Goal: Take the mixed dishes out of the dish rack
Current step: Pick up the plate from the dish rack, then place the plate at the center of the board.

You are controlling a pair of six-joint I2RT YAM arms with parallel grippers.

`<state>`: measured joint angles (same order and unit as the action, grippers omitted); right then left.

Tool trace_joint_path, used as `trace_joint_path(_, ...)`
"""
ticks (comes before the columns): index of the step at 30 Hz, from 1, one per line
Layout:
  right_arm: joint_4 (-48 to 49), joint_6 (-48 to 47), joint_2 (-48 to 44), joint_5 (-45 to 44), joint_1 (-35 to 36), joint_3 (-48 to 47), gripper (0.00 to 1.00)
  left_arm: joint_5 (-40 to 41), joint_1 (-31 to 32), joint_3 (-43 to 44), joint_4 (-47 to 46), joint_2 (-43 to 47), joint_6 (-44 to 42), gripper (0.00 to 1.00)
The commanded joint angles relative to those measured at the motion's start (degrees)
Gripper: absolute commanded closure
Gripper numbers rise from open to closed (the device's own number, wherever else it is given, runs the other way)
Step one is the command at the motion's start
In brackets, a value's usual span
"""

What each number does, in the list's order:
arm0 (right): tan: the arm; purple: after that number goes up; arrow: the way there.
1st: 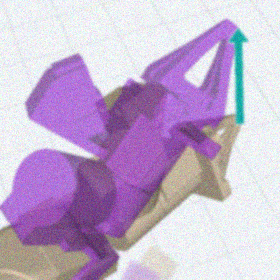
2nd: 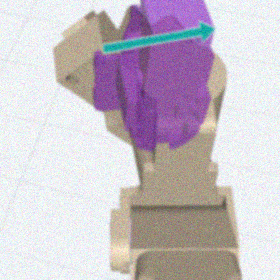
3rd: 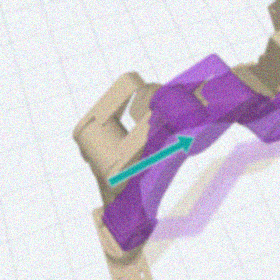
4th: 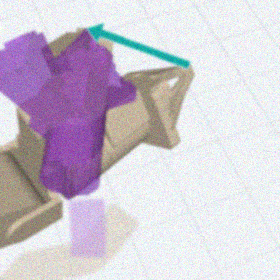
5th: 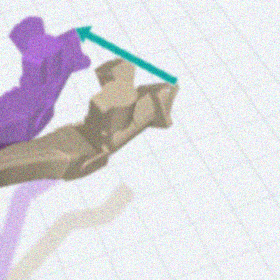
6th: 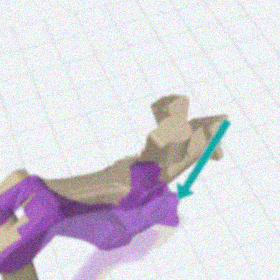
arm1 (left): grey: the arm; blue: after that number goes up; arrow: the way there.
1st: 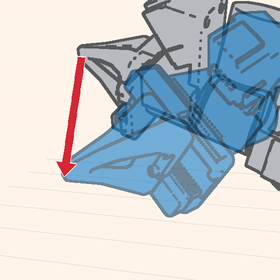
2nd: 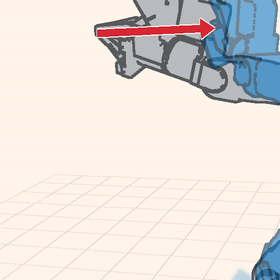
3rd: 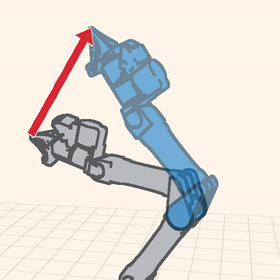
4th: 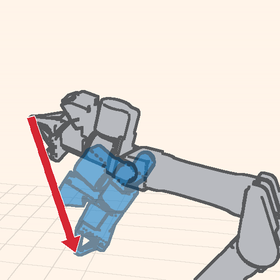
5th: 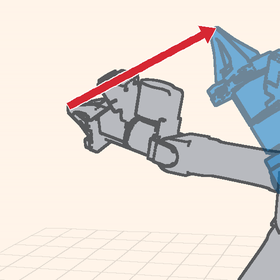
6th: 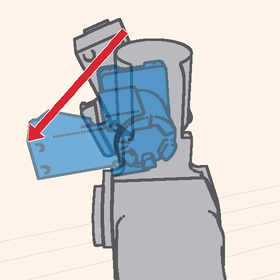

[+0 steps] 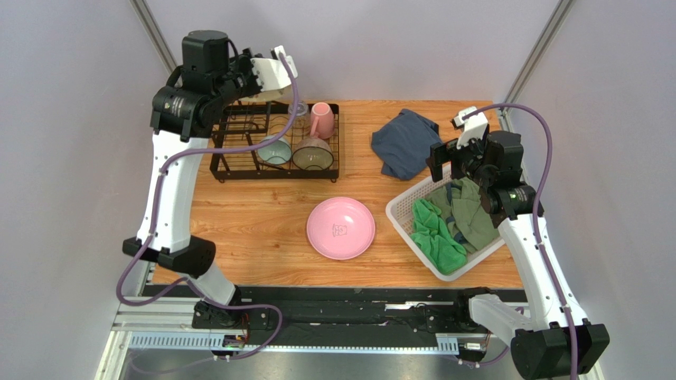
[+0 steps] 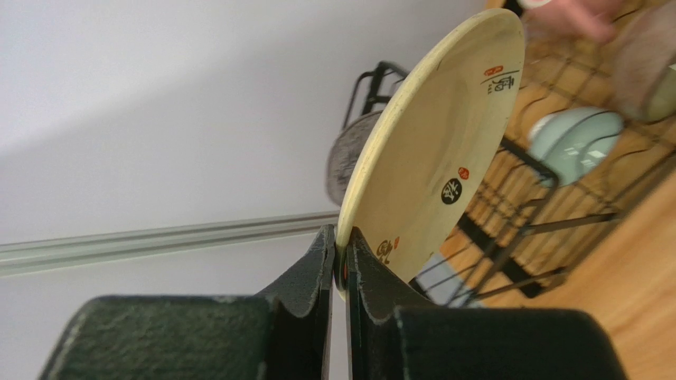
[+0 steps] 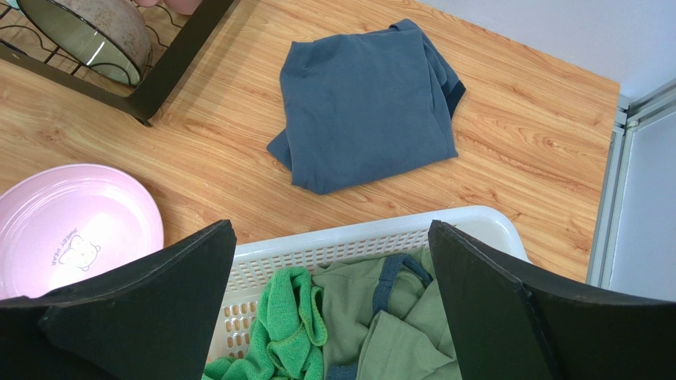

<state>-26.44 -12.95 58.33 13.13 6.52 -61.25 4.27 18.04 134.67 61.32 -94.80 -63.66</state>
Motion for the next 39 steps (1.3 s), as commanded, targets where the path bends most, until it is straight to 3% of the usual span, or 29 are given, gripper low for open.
trace_joint_path(1, 0.5, -0.1, 0.0, 0.5, 0.1, -2.6, 0.01, -11.8, 0.4, -7.0, 1.5, 6.4, 16.6, 1.0)
trace_joint_path(12, 0.4, 0.4, 0.8, 0.3, 0.2, -2.6, 0.01, -33.3, 1.4, -30.2, -2.1, 13.8, 36.1, 1.0)
trace_joint_path(20, 0.3, 0.8, 0.9, 0.3, 0.1, -2.7, 0.01, -42.5, 2.2, -39.2, -3.3, 6.7, 48.4, 1.0)
trace_joint_path(27, 0.3, 0.9, 1.1, 0.1, 0.1, -2.7, 0.01, -45.6, 3.5, -46.5, -9.3, 1.0, 53.2, 1.0)
trace_joint_path(39, 0.2, 0.6, 2.0, -0.1, 0.2, -2.7, 0.01, -41.8, 6.0, -54.9, -18.8, -4.6, 55.7, 1.0)
